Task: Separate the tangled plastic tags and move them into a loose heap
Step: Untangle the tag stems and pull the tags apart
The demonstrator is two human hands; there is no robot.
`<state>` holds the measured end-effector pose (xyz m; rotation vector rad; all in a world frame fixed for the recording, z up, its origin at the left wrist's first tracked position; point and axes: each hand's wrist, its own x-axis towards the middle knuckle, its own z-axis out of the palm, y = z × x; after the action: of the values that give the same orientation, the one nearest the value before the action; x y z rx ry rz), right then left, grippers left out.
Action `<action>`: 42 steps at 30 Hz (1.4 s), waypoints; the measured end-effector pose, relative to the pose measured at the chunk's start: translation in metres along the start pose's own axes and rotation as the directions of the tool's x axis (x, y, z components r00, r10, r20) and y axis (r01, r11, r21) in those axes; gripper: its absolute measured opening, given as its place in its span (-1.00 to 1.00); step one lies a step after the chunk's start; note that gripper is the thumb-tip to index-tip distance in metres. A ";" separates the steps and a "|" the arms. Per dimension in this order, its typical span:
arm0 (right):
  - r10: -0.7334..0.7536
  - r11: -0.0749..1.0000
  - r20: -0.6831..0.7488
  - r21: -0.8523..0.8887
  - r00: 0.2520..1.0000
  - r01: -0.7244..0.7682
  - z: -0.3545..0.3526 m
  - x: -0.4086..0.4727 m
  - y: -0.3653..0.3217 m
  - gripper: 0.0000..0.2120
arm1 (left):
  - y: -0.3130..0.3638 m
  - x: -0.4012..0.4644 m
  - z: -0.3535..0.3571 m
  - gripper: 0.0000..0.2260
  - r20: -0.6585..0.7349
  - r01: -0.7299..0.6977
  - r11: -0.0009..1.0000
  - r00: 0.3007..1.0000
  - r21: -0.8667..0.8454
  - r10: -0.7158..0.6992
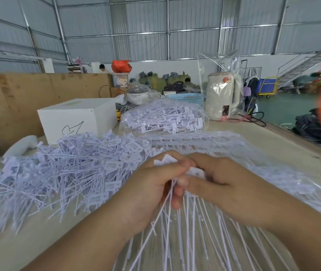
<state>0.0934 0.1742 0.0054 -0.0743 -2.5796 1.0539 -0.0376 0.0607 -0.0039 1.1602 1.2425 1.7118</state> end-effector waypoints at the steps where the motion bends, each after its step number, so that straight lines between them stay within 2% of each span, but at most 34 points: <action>1: 0.045 0.999 0.003 0.008 0.999 -0.045 -0.005 -0.001 -0.001 -0.67 | 0.001 0.001 -0.001 -0.97 -0.020 0.015 0.999 1.000 -0.043 -0.016; 3: 0.104 0.995 -0.035 0.006 0.994 -0.104 -0.011 -0.002 0.002 -0.60 | 0.002 0.002 -0.002 -0.95 -0.068 0.024 0.996 0.997 -0.081 -0.030; 5: 0.093 0.996 -0.096 0.012 0.991 -0.093 -0.010 -0.002 0.003 -0.66 | 0.001 0.003 0.000 -0.92 -0.131 0.011 0.994 0.991 -0.110 -0.026; 7: 0.070 0.997 -0.239 0.035 0.968 -0.064 -0.001 0.003 0.003 -0.67 | -0.001 0.003 0.005 -0.92 -0.193 -0.031 0.984 0.981 -0.174 -0.003; 9: 0.107 0.988 -0.499 0.147 0.860 -0.038 -0.002 0.005 0.008 -0.60 | -0.002 0.002 0.011 -0.91 -0.223 -0.035 0.957 0.974 -0.287 -0.031; 10: 0.129 0.983 -0.602 0.185 0.788 -0.019 -0.007 0.005 0.010 -0.59 | -0.003 0.000 0.013 -0.90 -0.222 -0.025 0.947 0.974 -0.321 -0.049; 11: 0.133 0.979 -0.650 0.204 0.748 0.004 -0.014 0.005 0.010 -0.57 | -0.004 -0.001 0.015 -0.89 -0.218 -0.018 0.946 0.974 -0.325 -0.056; 12: 0.133 0.976 -0.644 0.219 0.754 0.016 -0.020 0.004 0.010 -0.54 | -0.004 -0.001 0.016 -0.88 -0.213 -0.018 0.951 0.976 -0.310 -0.051; 13: 0.127 0.973 -0.584 0.232 0.802 0.015 -0.023 0.001 0.009 -0.52 | -0.004 -0.002 0.017 -0.87 -0.212 -0.027 0.955 0.977 -0.295 -0.037; 16: 0.034 0.974 -0.222 0.227 0.974 0.018 -0.012 -0.001 0.004 -0.73 | -0.002 -0.003 0.018 -0.89 -0.199 -0.067 0.972 0.980 -0.227 0.021; 18: -0.039 0.989 -0.042 0.138 0.998 0.044 0.001 0.000 0.003 -0.77 | -0.002 -0.004 0.018 -0.92 -0.185 -0.092 0.984 0.981 -0.150 0.064; 19: -0.054 0.992 -0.024 0.111 0.998 0.056 0.005 0.001 0.003 -0.76 | -0.003 -0.005 0.018 -0.92 -0.185 -0.102 0.989 0.979 -0.106 0.081; 21: -0.070 0.990 -0.050 0.117 0.996 0.075 0.009 0.001 0.003 -0.75 | -0.005 -0.005 0.015 -0.87 -0.157 -0.108 0.993 0.983 -0.048 0.099; 23: -0.083 0.988 -0.067 0.124 0.994 0.091 0.010 0.001 0.002 -0.70 | -0.004 -0.005 0.013 -0.90 -0.088 -0.104 0.995 0.991 0.003 0.104; 27: -0.055 0.998 -0.044 0.037 0.998 0.057 0.013 0.002 0.003 -0.50 | -0.001 -0.005 0.005 -0.95 0.028 -0.047 0.995 0.999 0.087 0.045; 28: -0.052 0.998 -0.034 0.036 0.998 0.053 0.012 0.002 0.003 -0.52 | 0.000 -0.003 0.003 -0.95 0.026 -0.042 0.995 0.999 0.092 0.040; 32: 0.033 0.999 0.026 -0.038 0.999 -0.032 -0.005 -0.002 -0.003 -0.88 | 0.003 0.002 -0.005 -0.93 -0.094 -0.031 0.999 0.995 0.030 0.034; 35: 0.109 0.993 -0.003 -0.053 0.994 -0.109 -0.011 -0.003 -0.002 -0.69 | 0.003 0.003 -0.005 -0.92 -0.096 -0.040 0.999 0.995 0.002 0.040; 39: 0.068 0.997 -0.131 0.042 0.989 -0.063 -0.007 0.000 -0.003 -0.73 | 0.000 0.003 0.004 -0.93 -0.176 -0.139 0.988 0.976 -0.064 0.126; 42: -0.009 1.000 -0.244 0.024 0.970 0.016 0.004 0.002 -0.004 -0.72 | 0.003 0.002 0.010 -0.92 -0.244 -0.204 0.974 0.954 -0.095 0.175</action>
<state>0.0910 0.1691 0.0064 -0.1701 -2.3416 1.0056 -0.0296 0.0650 0.0008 1.0579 1.1765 2.0873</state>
